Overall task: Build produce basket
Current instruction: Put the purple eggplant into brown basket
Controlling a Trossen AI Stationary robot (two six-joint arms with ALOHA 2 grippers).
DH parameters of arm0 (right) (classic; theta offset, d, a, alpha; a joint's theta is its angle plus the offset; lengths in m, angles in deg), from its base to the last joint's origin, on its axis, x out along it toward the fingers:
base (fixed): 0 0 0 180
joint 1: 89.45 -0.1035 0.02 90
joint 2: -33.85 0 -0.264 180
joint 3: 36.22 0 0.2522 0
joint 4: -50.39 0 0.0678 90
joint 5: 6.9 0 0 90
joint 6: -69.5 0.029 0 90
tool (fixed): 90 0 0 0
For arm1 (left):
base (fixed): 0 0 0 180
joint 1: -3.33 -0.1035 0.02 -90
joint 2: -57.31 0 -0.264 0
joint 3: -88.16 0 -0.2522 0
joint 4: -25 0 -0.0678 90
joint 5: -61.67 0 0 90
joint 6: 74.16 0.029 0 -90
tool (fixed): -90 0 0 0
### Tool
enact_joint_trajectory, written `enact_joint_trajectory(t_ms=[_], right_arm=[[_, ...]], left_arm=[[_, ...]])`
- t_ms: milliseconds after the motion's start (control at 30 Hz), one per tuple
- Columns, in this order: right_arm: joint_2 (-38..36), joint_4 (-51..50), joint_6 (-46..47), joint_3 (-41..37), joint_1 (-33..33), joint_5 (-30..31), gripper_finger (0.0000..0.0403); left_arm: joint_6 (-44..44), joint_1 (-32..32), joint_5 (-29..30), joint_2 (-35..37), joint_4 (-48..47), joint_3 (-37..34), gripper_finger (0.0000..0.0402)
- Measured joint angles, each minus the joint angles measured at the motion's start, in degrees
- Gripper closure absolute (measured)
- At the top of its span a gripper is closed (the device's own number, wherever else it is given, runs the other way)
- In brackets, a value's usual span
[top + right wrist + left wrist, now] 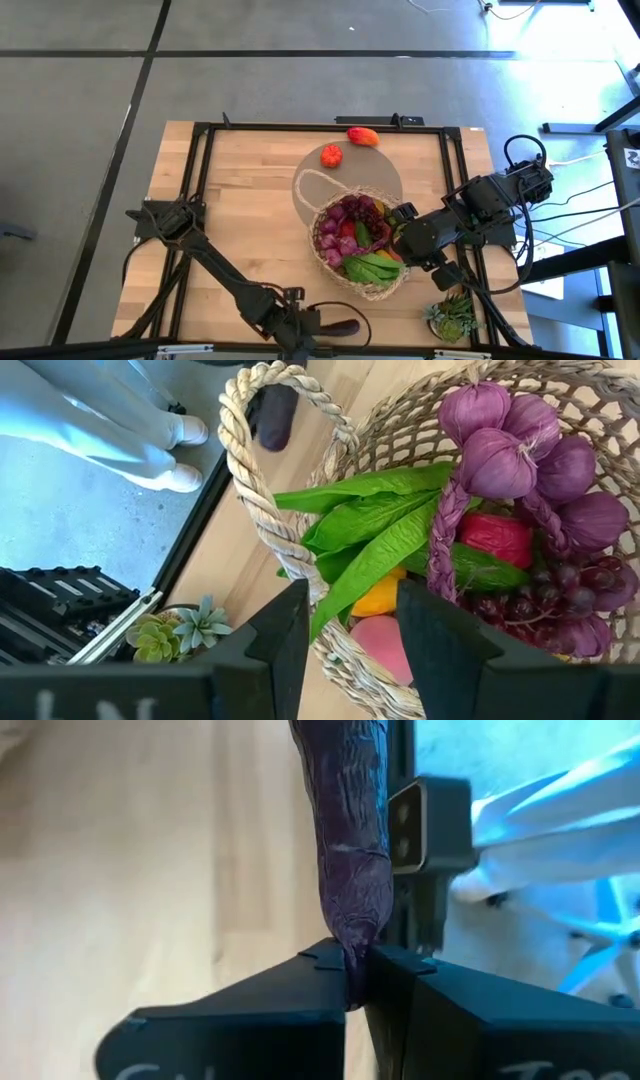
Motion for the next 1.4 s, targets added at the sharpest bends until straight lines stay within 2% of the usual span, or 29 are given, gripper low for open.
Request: enact_joint_trajectory(t_ms=[133, 367, 567, 767, 967, 1100, 1233, 1333, 1400], right_arm=[[-0.02, -0.03, -2.47, 0.00, 0.02, 0.01, 0.0256], [-0.91, -0.75, -6.25, 0.00, 0.04, 0.57, 0.0256], [-4.08, -0.81, -6.01, 0.02, 0.04, 10.67, 0.0256], [-8.00, 0.29, -5.49, 0.04, 0.06, 22.74, 0.0256], [-9.72, 0.60, -5.72, 0.06, 0.09, 30.67, 0.0256], [-9.81, 0.61, -5.98, 0.04, 0.09, 31.99, 0.0256], [-9.81, 0.49, -5.91, 0.05, 0.09, 31.99, 0.0256], [-9.81, 0.38, -5.51, 0.07, 0.09, 31.97, 0.0256], [-9.81, 0.37, -4.77, 0.04, 0.09, 31.94, 0.0256]], left_arm=[[1.11, -0.26, -0.27, 0.00, -10.20, 6.11, 0.0401], [1.72, -0.91, -0.06, 0.00, -22.10, 19.16, 0.0401], [1.66, -0.89, 6.54, 0.11, -29.39, 31.30, 0.0401], [1.14, -2.56, 14.13, 5.38, -29.13, 29.23, 0.0401], [10.51, -8.47, 16.82, 5.84, -29.31, 29.23, 0.0401], [17.89, -13.14, 14.49, 5.84, -27.35, 29.21, 0.0401], [26.83, -16.83, 7.49, 5.74, -19.14, 30.39, 0.0401], [33.16, -18.09, 4.74, 6.24, -13.61, 31.01, 0.0401], [34.07, -18.41, 5.25, 7.38, -15.84, 30.87, 0.0401]])
